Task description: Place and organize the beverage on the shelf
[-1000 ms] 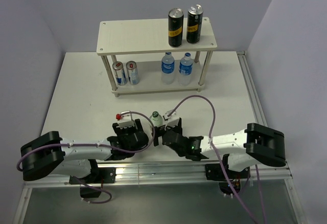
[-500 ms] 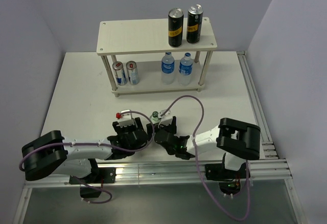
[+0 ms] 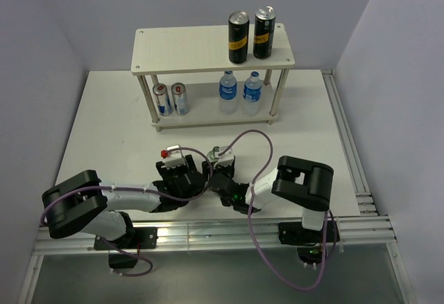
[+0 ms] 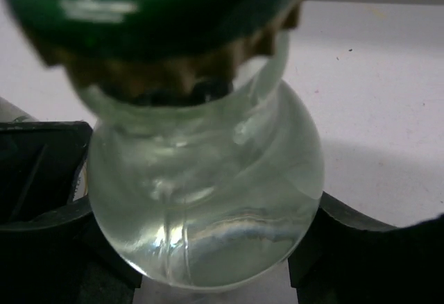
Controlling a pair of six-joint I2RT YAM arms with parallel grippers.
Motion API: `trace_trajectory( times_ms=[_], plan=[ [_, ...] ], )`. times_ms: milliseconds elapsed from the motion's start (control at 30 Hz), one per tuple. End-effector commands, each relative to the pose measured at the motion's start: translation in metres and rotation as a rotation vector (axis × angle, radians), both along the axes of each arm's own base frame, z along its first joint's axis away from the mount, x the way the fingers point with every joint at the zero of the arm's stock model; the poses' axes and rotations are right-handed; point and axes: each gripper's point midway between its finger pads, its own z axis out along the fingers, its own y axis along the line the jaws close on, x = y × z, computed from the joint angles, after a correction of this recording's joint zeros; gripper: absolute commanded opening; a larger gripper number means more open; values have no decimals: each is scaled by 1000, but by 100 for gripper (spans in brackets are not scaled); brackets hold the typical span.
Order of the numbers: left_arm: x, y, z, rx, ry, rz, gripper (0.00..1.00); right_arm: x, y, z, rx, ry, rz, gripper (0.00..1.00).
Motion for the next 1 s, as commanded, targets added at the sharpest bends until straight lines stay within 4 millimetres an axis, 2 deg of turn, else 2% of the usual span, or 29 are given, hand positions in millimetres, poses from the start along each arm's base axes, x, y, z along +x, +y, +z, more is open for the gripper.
trace_trajectory(
  times_ms=[0,67,167,200,233,300,333,400,567,600,633,667,700,767,800,867,900,933,967],
  plan=[
    [3,-7,-3,-27,12,-8,44,12,2,23,101,-52,-57,27],
    [4,-5,1,-31,7,8,13,12,1,27,93,-47,-60,1],
    [5,0,11,-16,10,32,0,10,-4,35,95,-42,-70,0],
    [5,-1,15,-15,8,30,0,7,-7,37,93,-40,-69,0],
    [6,-7,25,-33,3,17,0,6,-11,47,102,-40,-78,0],
    [4,-4,32,3,17,7,0,3,-14,59,111,-41,-88,0],
    [6,-7,46,-17,4,2,0,0,-18,59,78,-24,-86,0],
    [6,-7,57,-8,4,-11,0,-1,-17,93,123,-39,-84,0],
    [6,-9,108,-39,-37,-59,0,-7,-29,161,131,-72,-64,0],
    [6,-9,115,-46,-47,-65,0,-7,-25,182,161,-86,-53,0],
    [5,-9,126,-68,-63,-71,0,-8,-29,195,146,-95,-44,0],
    [5,-8,130,-62,-69,-78,0,-8,-29,208,153,-108,-37,0],
    [5,-7,131,-60,-71,-80,0,-8,-25,235,188,-128,-23,0],
    [3,-3,131,-70,-74,-73,0,-9,-19,260,163,-152,23,0],
    [2,-3,129,-75,-70,-72,0,-8,-14,295,206,-181,32,0],
    [0,0,121,-92,-60,-66,0,-5,-2,317,156,-215,74,0],
    [-1,-1,118,-100,-54,-71,0,-3,-1,354,179,-259,80,0],
    [-3,2,114,-100,-48,-71,0,1,10,358,151,-262,108,0],
    [-4,2,111,-110,-46,-69,0,4,10,394,197,-298,109,0]
  ],
)
